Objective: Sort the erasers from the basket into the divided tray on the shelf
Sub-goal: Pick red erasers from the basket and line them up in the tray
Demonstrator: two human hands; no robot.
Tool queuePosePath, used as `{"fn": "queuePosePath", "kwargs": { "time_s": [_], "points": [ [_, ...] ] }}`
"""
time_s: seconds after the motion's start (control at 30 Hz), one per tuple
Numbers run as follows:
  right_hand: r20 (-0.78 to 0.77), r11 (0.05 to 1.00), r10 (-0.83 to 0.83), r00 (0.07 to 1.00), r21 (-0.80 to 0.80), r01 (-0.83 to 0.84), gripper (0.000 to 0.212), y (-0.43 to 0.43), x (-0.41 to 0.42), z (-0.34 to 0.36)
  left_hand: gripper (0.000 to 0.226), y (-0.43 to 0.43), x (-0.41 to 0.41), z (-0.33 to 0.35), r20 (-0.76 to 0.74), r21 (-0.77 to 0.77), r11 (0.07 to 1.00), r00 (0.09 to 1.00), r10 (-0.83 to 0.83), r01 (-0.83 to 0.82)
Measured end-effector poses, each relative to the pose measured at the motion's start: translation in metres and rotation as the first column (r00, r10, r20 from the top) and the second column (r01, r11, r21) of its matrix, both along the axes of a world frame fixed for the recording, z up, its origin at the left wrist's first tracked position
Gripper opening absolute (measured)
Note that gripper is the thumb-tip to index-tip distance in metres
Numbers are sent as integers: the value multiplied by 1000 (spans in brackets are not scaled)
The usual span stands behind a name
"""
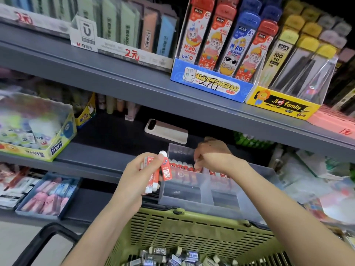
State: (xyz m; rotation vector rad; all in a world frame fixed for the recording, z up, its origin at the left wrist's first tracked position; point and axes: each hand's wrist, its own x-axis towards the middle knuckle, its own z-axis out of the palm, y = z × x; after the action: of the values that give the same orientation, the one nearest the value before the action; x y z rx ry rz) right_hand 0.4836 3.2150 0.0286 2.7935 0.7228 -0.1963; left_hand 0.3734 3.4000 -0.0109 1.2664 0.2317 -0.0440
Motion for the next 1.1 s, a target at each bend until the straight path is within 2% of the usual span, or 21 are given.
{"fn": "queuePosePath", "kwargs": {
  "time_s": [0.07,0.2,0.4,0.53,0.63,0.73,0.8,0.87,0.9,0.93,0.97,1.0,1.03,1.1],
  "points": [
    [-35,1000,-10,999,-15,10,18,-4,4,3,23,1,-1,0,-1,0,1000,1000,3,-3],
    [-185,997,-32,982,58,44,18,-15,4,9,22,1,0,-1,-8,18,1000,1000,2,-2],
    [29,990,102,994,-100,-99,23,-10,-1,-4,25,-1,-1,0,-14,22,1000,1000,-8,8],
    [28,992,81,996,-99,-78,19,-9,-4,-3,26,-1,-2,-1,-16,25,1000,1000,-11,12],
    [2,981,124,992,-150,-122,28,-11,-3,-5,26,-1,-3,-2,-13,25,1000,1000,-14,14],
    [7,992,91,996,-93,-90,34,-16,-3,-3,27,0,-2,-2,-23,7,1000,1000,-4,5],
    [96,997,72,993,-29,-70,35,-16,-9,0,28,1,-2,-2,-37,-19,1000,999,-5,4],
    [187,987,21,982,153,-50,30,-13,-19,1,34,2,-1,-2,-43,-56,998,999,-25,23],
    [147,942,-19,989,333,-31,26,-9,-27,2,35,3,-1,-2,-39,-71,997,998,-41,38],
    [29,837,-44,999,547,21,23,-3,-36,3,36,3,-1,-2,-33,-81,995,998,-58,55],
    [-143,679,-19,990,724,118,21,6,-46,5,36,3,-1,-2,-27,-86,994,997,-75,72],
    [-291,528,54,955,821,220,21,16,-54,8,36,3,-1,-3,-22,-88,992,996,-90,87],
    [-371,436,122,921,853,286,23,25,-61,9,35,3,-1,-3,-15,-90,991,995,-103,101],
    [-439,395,189,878,853,342,27,37,-69,7,32,2,-1,-4,-3,-96,988,993,-119,118]
  ]
}}
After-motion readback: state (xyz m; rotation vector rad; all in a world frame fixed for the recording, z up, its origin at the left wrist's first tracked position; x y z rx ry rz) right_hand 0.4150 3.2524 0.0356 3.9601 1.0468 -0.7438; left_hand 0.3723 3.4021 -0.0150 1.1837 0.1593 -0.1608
